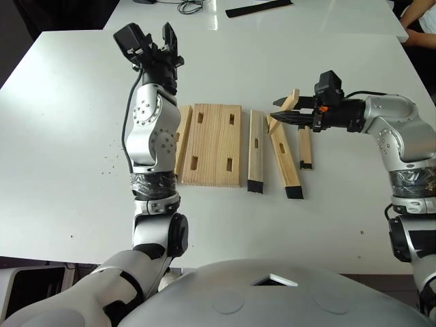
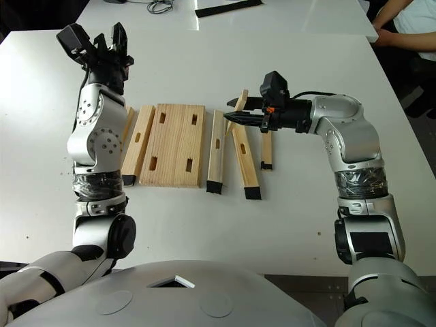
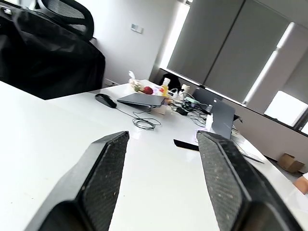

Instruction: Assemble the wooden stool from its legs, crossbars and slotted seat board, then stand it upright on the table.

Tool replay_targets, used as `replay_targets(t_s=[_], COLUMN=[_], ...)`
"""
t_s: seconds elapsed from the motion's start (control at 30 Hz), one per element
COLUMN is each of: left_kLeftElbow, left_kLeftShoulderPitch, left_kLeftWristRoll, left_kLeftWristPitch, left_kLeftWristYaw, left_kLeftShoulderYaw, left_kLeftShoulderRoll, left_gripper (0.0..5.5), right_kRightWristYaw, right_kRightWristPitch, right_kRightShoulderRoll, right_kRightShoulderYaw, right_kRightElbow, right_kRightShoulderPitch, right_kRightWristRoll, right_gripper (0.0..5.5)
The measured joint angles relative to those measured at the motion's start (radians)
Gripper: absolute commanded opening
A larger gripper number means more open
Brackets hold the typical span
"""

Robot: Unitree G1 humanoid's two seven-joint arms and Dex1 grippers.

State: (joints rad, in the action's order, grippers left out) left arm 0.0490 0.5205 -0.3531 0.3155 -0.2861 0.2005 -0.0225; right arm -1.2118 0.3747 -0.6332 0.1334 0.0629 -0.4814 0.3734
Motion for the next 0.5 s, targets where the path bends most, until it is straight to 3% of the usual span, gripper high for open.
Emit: replay_targets(t_s=[0.2, 0.5], left_kLeftElbow=[0.035, 0.140], left_kLeftShoulderPitch=[-0.034, -0.106], left_kLeftWristRoll=[0.096, 0.312], left_kLeftWristPitch=[-0.073, -0.142], left_kLeftWristYaw=[-0.072, -0.085], left_kLeftShoulderYaw=[0.037, -0.101], left_kLeftShoulderRoll=[-0.001, -0.019], left_gripper=[2.63, 2.63], right_kRightWristYaw=[-0.124, -0.233], right_kRightWristPitch=[-0.118, -0.213], right_kRightShoulderRoll=[-0.046, -0.080], right_kRightShoulderYaw=[0.053, 0.060], right_kRightElbow=[0.074, 0.146], right_kRightShoulderPitch=[-0.005, -0.051], right_kRightWristRoll=[-0.064, -0.095], right_gripper=[1.31, 1.31])
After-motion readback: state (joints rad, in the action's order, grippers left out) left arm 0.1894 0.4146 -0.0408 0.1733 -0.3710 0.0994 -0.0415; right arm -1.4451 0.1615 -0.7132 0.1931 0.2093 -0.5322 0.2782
